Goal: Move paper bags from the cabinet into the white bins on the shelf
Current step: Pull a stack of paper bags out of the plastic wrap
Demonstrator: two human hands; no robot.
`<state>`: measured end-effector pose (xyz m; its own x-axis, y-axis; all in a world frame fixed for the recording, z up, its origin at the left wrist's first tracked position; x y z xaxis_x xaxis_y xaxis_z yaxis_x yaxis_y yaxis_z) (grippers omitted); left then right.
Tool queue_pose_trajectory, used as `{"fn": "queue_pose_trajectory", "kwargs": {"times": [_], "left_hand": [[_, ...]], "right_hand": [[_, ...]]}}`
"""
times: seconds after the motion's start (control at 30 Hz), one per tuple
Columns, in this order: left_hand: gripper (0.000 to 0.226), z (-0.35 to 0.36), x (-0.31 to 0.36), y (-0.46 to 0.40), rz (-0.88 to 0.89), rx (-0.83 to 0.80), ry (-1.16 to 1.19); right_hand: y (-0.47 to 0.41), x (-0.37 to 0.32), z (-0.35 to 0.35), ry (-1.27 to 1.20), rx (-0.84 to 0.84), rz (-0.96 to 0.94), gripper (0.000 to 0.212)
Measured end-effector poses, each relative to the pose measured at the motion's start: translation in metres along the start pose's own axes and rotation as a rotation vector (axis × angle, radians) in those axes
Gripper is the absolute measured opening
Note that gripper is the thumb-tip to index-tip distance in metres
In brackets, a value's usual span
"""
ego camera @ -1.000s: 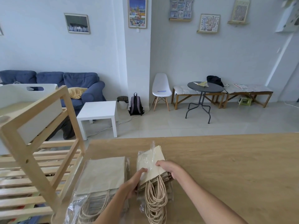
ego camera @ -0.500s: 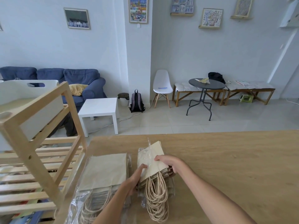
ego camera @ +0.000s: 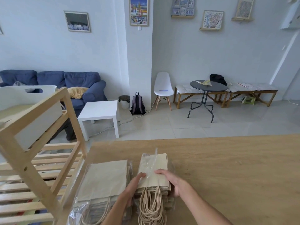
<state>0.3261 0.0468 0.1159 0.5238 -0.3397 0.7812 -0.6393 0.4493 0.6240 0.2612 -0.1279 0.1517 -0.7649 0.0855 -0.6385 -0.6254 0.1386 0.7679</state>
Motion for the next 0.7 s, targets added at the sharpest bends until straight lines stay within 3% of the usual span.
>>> {"fn": "queue_pose_trajectory", "kwargs": {"times": [0.07,0.23,0.37,0.53,0.7], "left_hand": [[0.050,-0.003,0.004,-0.003,-0.040,-0.021,0.023],[0.054,-0.016,0.015,-0.021,-0.022,-0.073,0.129],[0.071,-0.018,0.026,-0.042,0.045,0.047,0.108],[0.047,-0.007,0.030,-0.063,0.176,0.142,0.066],[0.060,0.020,0.038,-0.021,0.075,-0.053,-0.009]], "right_hand": [[-0.011,0.000,-0.005,-0.026,-0.014,-0.024,0.078],[-0.019,0.003,-0.019,-0.131,-0.134,-0.032,0.059],[-0.016,0.012,-0.030,-0.232,-0.161,-0.063,0.039],[-0.005,0.026,-0.039,-0.307,-0.169,-0.082,0.039],[0.008,0.036,-0.048,-0.322,-0.113,-0.101,0.049]]}}
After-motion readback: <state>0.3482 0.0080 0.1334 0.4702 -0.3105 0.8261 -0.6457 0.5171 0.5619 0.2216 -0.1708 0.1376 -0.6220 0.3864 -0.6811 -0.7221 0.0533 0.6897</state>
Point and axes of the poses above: each hand's wrist, its own y-axis away from the middle knuckle, its own z-axis out of the palm, x = y × z, the point moved 2 cm from there along -y, towards the middle knuckle, and after that the axes turned 2 degrees about -z, right-handed, at the moved point
